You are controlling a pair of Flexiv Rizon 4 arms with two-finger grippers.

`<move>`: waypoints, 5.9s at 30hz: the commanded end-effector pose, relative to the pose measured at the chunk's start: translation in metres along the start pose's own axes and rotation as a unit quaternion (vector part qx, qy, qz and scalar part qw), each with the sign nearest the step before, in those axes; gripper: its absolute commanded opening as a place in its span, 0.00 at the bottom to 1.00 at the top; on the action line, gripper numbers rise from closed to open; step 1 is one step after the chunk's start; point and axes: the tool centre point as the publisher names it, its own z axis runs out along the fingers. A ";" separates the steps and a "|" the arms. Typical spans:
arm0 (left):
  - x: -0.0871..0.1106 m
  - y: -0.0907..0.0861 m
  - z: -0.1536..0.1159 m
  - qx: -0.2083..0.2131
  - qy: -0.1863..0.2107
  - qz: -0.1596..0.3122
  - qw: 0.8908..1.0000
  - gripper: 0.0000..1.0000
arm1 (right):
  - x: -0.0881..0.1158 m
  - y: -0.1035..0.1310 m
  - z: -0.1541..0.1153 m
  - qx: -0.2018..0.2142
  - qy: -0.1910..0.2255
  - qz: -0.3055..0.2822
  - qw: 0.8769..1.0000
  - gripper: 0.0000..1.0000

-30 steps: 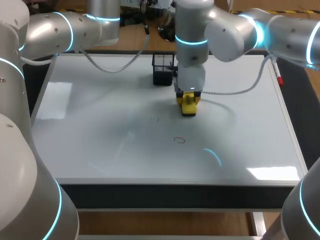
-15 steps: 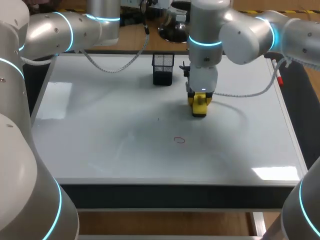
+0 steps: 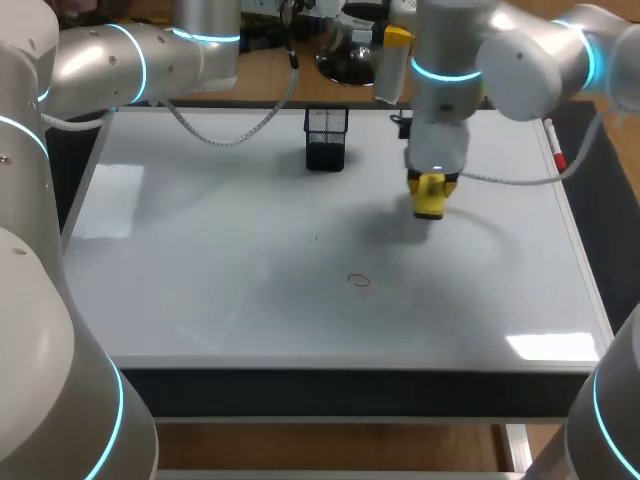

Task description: Pick up the inspection probe, press it on each red-marked spot on the whiteboard one by one, put down the probe, pick up the eraser, and wipe off all the red marks.

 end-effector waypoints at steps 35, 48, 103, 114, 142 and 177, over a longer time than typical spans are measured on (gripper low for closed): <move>-0.001 -0.001 0.000 0.001 0.002 0.000 1.000 0.00 | 0.153 0.024 0.007 -0.012 -0.017 0.132 0.991 0.00; -0.001 -0.001 0.000 0.001 0.002 0.000 1.000 0.00 | 0.153 0.024 0.007 -0.012 -0.017 0.132 0.991 0.00; 0.266 0.037 0.055 0.006 0.062 0.028 0.998 0.00 | 0.153 0.024 0.007 -0.012 -0.017 0.132 0.991 0.00; 0.296 0.058 0.054 0.021 0.071 0.009 0.997 0.00 | 0.153 0.024 0.007 -0.012 -0.017 0.132 0.991 0.00; 0.315 0.094 0.036 0.028 0.141 -0.031 0.989 0.00 | 0.153 0.024 0.007 -0.012 -0.017 0.132 0.991 0.00; 0.329 0.107 0.024 -0.022 0.132 -0.055 0.989 0.00 | 0.153 0.024 0.007 -0.012 -0.017 0.132 0.991 0.00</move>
